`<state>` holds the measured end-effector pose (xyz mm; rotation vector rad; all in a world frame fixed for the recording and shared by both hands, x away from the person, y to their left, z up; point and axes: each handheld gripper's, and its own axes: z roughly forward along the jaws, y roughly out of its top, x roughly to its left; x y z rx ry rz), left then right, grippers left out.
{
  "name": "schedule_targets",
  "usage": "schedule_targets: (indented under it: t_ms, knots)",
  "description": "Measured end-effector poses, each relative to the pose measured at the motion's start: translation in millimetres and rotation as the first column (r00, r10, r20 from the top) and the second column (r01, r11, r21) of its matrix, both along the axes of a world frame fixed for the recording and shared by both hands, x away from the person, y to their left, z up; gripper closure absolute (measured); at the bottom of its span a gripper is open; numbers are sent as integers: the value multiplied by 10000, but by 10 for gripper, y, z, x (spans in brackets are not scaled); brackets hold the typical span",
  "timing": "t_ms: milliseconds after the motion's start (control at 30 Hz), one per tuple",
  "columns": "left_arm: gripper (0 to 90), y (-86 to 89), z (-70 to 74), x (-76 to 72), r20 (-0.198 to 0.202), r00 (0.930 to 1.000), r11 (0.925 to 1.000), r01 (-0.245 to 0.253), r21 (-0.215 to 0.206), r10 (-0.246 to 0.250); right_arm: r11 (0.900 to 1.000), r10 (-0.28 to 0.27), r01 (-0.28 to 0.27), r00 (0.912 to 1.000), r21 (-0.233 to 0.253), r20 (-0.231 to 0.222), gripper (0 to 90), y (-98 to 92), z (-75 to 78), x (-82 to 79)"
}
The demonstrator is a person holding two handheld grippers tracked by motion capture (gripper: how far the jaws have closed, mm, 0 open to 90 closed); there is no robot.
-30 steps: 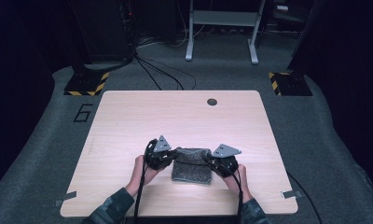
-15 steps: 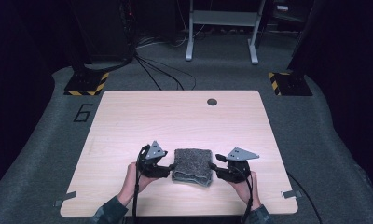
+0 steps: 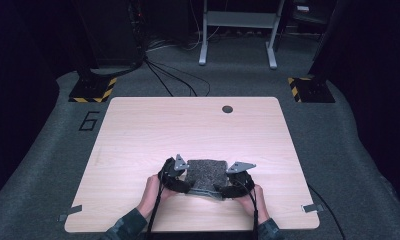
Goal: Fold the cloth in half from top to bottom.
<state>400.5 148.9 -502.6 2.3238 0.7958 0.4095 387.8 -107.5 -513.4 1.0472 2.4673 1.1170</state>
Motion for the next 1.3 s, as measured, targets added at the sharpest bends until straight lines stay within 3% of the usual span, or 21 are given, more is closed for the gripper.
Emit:
schedule_targets:
  t_ms: [33, 100, 467, 567, 600, 733, 800, 867, 1000, 1100, 1300]
  knots:
    - [228, -6, -28, -23, 149, 9999, 9998, 7, 196, -10, 9999, 78, -78, 10000, -79, 6, 243, -3, -24, 9]
    - [227, 5, -61, -38, 80, 10000, 9998, 32, 212, -33, 9996, 193, -193, 9998, -187, -9, 231, -1, -70, 30]
    - [227, 63, -134, -109, 98, 9996, 9993, -252, -290, 254, 9983, 243, -230, 9994, -531, 236, 183, 3, -109, 88]
    - [194, 85, -87, -91, -24, 9993, 9983, -373, -445, 372, 9976, 328, -313, 9992, -618, 230, 178, 4, -104, 118]
    - [181, 102, -57, -65, -91, 9992, 9970, -383, -671, 378, 9975, 359, -345, 9991, -611, 214, 177, 6, -103, 126]
    - [165, 134, 93, 87, 125, 9971, 9918, -737, -1041, 754, 9966, 378, -367, 9992, -733, 144, 172, -1, -93, 155]
    - [165, 107, 115, 190, 236, 9949, 9899, -951, -1049, 981, 9975, 239, -229, 9996, -661, 146, 171, 1, -94, 164]
    - [166, 76, 82, 281, 360, 9921, 9910, -1173, -648, 1198, 9972, 260, -248, 9995, -705, 154, 171, -8, -91, 174]
    - [160, 57, -71, 377, 67, 9909, 9908, -1340, -177, 1341, 9975, 126, -123, 9999, -703, 37, 171, -37, -88, 163]
    - [156, 89, -93, 387, -83, 9900, 9887, -1408, -514, 1406, 9975, 149, -143, 9999, -689, 75, 170, -47, -87, 165]
    - [142, 241, 33, 285, 24, 9891, 9809, -1458, -1287, 1474, 9990, -100, 106, 9998, -439, 154, 160, -135, -39, 111]
